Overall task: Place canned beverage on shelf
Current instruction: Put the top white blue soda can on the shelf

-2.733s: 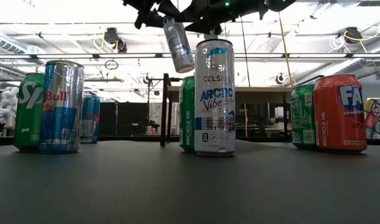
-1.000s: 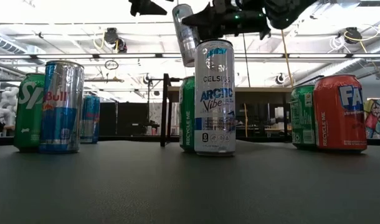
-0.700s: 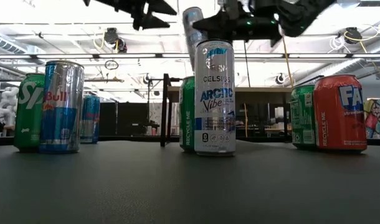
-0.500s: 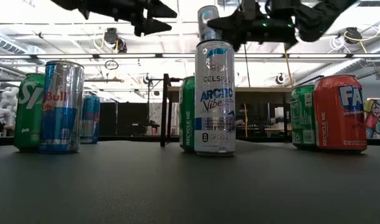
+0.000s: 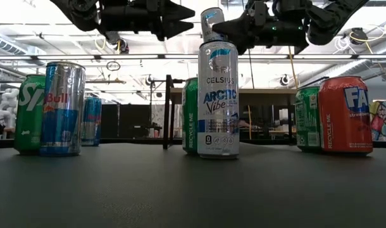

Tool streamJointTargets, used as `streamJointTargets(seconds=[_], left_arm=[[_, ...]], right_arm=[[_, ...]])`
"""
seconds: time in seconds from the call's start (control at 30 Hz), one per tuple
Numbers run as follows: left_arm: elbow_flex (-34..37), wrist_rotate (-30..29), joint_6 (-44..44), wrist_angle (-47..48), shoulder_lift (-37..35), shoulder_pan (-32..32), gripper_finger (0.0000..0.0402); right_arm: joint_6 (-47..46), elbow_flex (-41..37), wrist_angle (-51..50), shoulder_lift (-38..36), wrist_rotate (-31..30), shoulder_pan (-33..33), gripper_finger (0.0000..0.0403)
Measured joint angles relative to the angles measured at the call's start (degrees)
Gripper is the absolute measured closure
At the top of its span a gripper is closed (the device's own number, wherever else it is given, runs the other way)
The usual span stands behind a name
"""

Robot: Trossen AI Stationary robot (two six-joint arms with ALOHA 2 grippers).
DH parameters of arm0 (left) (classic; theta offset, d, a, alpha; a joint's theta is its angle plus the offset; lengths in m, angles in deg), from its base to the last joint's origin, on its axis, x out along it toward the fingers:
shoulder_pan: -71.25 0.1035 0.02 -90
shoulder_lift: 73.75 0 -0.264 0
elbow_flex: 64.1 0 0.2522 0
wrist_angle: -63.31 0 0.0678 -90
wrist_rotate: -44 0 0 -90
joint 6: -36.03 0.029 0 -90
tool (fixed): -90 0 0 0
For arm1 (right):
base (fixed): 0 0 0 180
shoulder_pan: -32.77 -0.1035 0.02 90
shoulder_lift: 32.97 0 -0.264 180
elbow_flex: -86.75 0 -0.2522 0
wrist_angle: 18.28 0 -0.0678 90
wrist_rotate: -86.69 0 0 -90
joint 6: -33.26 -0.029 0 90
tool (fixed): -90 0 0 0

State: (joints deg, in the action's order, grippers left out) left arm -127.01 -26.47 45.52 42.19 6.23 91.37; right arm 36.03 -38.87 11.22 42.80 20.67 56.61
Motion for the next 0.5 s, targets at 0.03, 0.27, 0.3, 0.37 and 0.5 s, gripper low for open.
streamJointTargets(seconds=[0.03, 0.27, 0.3, 0.37, 0.5], left_arm=[[0.00, 0.21, 0.65, -0.57, 0.00, -0.01, 0.0033], [-2.18, 3.13, 1.28, -0.97, 1.45, -0.26, 0.0033], [-2.55, 3.14, 0.63, -0.62, 2.00, -0.26, 0.0033], [-3.83, 3.18, 0.01, -0.08, 3.56, -0.28, 0.0033], [-6.86, 4.50, -0.10, 1.33, 6.68, -0.38, 0.0033]], right_arm=[[0.06, 0.00, -0.17, 0.02, -0.06, 0.04, 0.0163], [0.43, 0.02, 0.33, 0.04, 0.09, 0.04, 0.0163], [0.66, 0.02, 0.25, 0.04, 0.11, 0.01, 0.0163], [0.96, 0.02, 0.24, 0.06, 0.09, -0.24, 0.0163], [1.16, 0.02, 0.24, 0.11, 0.08, -0.69, 0.0163]])
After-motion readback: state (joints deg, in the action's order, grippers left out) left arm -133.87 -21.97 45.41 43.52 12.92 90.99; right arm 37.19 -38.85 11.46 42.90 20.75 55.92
